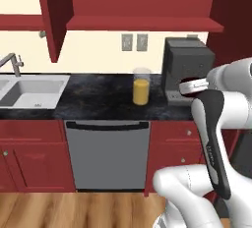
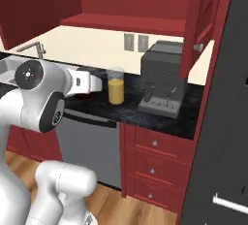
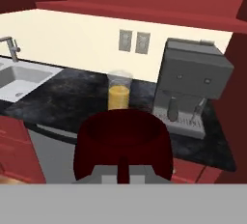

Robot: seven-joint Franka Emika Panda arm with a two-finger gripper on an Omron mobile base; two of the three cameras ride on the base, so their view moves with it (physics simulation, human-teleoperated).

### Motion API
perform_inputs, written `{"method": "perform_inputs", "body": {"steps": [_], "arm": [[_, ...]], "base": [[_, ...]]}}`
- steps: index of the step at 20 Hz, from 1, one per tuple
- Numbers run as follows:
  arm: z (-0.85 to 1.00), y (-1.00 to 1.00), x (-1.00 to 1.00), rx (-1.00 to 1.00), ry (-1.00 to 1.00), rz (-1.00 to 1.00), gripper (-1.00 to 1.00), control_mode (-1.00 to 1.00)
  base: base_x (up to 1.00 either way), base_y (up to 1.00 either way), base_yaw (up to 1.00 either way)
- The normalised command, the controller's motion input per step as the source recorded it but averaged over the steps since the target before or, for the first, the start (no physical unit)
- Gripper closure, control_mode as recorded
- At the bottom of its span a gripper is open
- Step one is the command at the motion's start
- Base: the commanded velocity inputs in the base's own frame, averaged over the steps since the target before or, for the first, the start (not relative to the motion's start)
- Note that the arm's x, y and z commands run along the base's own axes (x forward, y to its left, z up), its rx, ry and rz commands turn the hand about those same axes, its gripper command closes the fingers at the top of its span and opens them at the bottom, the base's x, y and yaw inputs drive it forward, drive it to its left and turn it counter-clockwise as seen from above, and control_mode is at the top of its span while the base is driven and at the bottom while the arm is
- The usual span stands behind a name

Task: There is a tray on the dining counter. Grab the cup, mug, and pitcher and place them on the tray. The pitcher may be placed next to the tray if it cannot fit the tray.

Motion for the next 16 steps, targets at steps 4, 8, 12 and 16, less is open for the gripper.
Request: {"method": "perform_inputs", "body": {"steps": [4,8,12,16], "arm": [[0.0,0.0,0.0,0.0,0.0,0.0,1.0,1.0],[0.0,0.0,0.0,0.0,0.0,0.0,1.0,1.0],[0.0,0.0,0.0,0.0,0.0,0.0,1.0,1.0],[0.0,0.0,0.0,0.0,0.0,0.0,1.0,1.0]], "base": [[-0.97,-0.1,0.95],[-0.63,0.02,1.0],[-0.14,0.35,1.0],[0.0,0.43,0.93]]}}
